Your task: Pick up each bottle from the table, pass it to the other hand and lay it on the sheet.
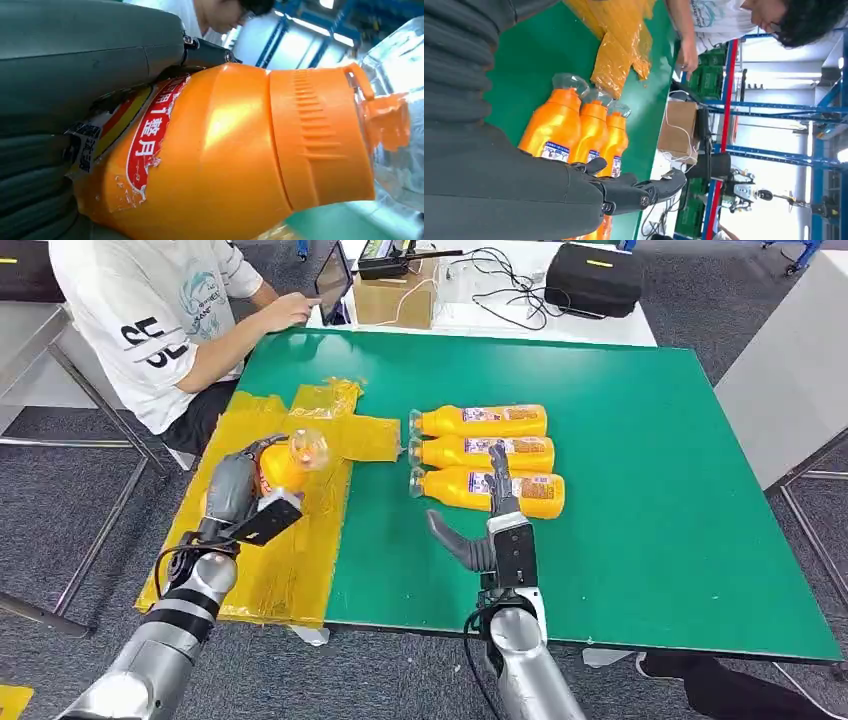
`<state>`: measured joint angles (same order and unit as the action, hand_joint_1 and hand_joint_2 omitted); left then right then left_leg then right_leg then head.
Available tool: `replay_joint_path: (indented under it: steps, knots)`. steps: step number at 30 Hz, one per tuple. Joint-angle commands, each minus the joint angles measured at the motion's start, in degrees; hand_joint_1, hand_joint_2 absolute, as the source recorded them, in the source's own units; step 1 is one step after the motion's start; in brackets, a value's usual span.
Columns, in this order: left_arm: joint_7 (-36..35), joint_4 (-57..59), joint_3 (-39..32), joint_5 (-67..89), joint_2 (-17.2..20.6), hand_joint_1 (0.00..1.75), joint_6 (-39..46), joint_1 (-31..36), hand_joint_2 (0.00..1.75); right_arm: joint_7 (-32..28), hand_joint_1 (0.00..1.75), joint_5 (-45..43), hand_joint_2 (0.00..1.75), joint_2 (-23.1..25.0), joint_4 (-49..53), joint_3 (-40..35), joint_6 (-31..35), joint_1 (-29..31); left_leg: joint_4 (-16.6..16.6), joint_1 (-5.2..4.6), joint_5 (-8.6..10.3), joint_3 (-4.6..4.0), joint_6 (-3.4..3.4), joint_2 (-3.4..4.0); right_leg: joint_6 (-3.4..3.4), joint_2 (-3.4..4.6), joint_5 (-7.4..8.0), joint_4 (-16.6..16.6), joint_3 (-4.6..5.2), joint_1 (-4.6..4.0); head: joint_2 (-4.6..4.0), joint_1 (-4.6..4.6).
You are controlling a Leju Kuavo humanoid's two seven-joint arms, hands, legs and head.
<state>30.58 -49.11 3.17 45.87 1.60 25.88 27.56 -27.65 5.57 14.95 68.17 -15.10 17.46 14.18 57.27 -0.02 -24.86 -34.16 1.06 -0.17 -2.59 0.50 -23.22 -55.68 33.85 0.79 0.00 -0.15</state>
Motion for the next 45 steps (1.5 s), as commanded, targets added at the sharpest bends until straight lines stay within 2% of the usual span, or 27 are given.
replay_joint_path:
  steps: [1,7,11,12,15,18,19,21,22,23,24,35,40,45]
  knots:
    - [-0.7,19.1,8.2,7.9,5.4,1.75,-3.8,6.3,1.75,-0.7,0.0,-0.9,1.75,-0.5,-3.6,1.4,-2.2,2.8,-0.1,0.02,-0.05,0.24,-0.07,-0.01,0.09,-0.05,-0.07,0.0,-0.23,-0.03,0.0,0.02]
    - [-0.7,19.2,8.2,7.9,5.4,1.75,-3.9,6.5,1.75,-0.7,0.0,-0.8,1.75,-0.6,-3.5,1.4,-2.3,2.9,0.0,0.04,-0.04,0.15,-0.06,0.03,0.08,0.0,-0.03,0.0,-0.16,-0.04,0.0,0.04]
    - [-5.4,27.0,12.3,14.0,6.4,1.75,-7.7,7.8,1.75,-0.6,0.0,-0.1,1.75,0.0,-5.0,-0.4,-4.0,3.6,0.0,0.04,-0.04,0.23,-0.09,0.05,0.12,0.01,-0.03,0.0,-0.23,-0.06,0.0,0.0]
    - [-8.7,30.0,14.4,17.2,6.9,1.75,-7.8,8.4,1.75,-0.5,0.0,-0.1,1.75,0.4,-5.6,-1.1,-4.3,4.0,-0.1,0.02,-0.05,0.27,-0.09,0.12,0.12,0.08,-0.03,0.0,-0.23,-0.03,0.0,0.02]
    - [-11.6,32.8,15.6,19.3,7.5,1.75,-9.8,9.3,1.75,-0.4,0.0,0.0,1.75,0.6,-6.4,-2.0,-4.7,4.5,-0.1,0.04,-0.09,0.32,-0.11,0.22,0.13,0.18,-0.03,0.0,-0.27,-0.06,0.02,0.02]
    - [-9.7,34.3,13.7,17.3,8.6,1.75,-18.2,9.7,1.75,-0.3,0.0,-0.3,1.75,0.6,-7.7,-3.0,-5.5,5.0,-0.1,0.06,-0.08,0.4,-0.11,0.27,0.13,0.21,-0.01,0.0,-0.28,-0.07,0.0,0.0]
    - [-9.0,34.1,14.0,17.5,9.1,1.75,-19.3,9.7,1.75,-0.2,0.0,-0.3,1.75,0.6,-8.5,-3.3,-5.8,5.4,-0.1,0.01,-0.02,0.41,-0.09,0.13,0.1,0.08,-0.02,0.0,-0.33,-0.01,0.0,0.02]
    - [-8.7,34.1,13.9,17.8,9.4,1.75,-19.1,9.5,1.75,-0.3,0.0,-0.5,1.75,0.8,-9.8,-3.9,-6.4,6.0,-0.1,0.03,-0.05,0.53,-0.1,0.33,0.14,0.29,0.02,0.0,-0.45,-0.03,0.0,0.02]
    - [-8.7,34.1,13.9,17.8,9.4,1.68,-19.1,9.5,1.75,-0.3,0.0,-0.5,1.75,0.8,-9.8,-3.9,-6.4,6.0,-0.1,0.02,-0.07,0.57,-0.11,0.3,0.11,0.29,0.02,-0.1,-0.49,-0.03,0.0,0.02]
    - [-8.8,34.2,13.9,17.8,9.3,0.14,-19.2,9.4,1.75,-0.3,0.0,-0.6,1.75,0.8,-10.0,-4.0,-6.5,6.1,-0.2,0.04,-0.08,0.71,-0.17,0.52,0.16,0.44,0.08,0.0,-0.55,-0.05,0.0,0.0]
    - [-9.2,34.4,13.6,17.6,9.0,0.0,-20.0,9.5,1.75,-0.1,0.0,-0.4,1.75,0.6,-11.0,-4.2,-6.5,6.6,-0.2,-0.01,-0.12,0.72,-0.21,0.41,0.14,0.35,0.02,-0.1,-0.56,0.0,0.0,0.0]
    - [-9.4,34.0,13.1,17.3,8.6,0.0,-19.1,9.3,1.75,0.1,0.0,0.1,1.75,0.2,-12.0,-4.2,-6.1,7.2,-0.2,0.03,-0.05,0.95,-0.24,0.28,0.14,0.24,0.02,-0.1,-0.78,-0.02,0.0,0.02]
    - [-7.1,33.3,11.8,16.3,8.0,0.0,-17.1,8.8,1.75,0.3,0.0,0.6,1.75,-0.2,-14.7,-4.4,-6.7,9.0,-0.2,0.04,-0.06,0.99,-0.24,0.28,0.15,0.24,0.01,0.0,-0.82,-0.03,0.0,0.0]
    - [6.3,28.1,4.6,7.2,7.3,0.0,-9.9,4.9,1.75,0.2,0.0,1.3,1.75,-0.8,-16.7,-4.1,-6.1,9.6,-0.2,0.03,-0.07,1.0,-0.23,0.29,0.14,0.25,0.01,0.0,-0.83,-0.02,0.0,0.02]
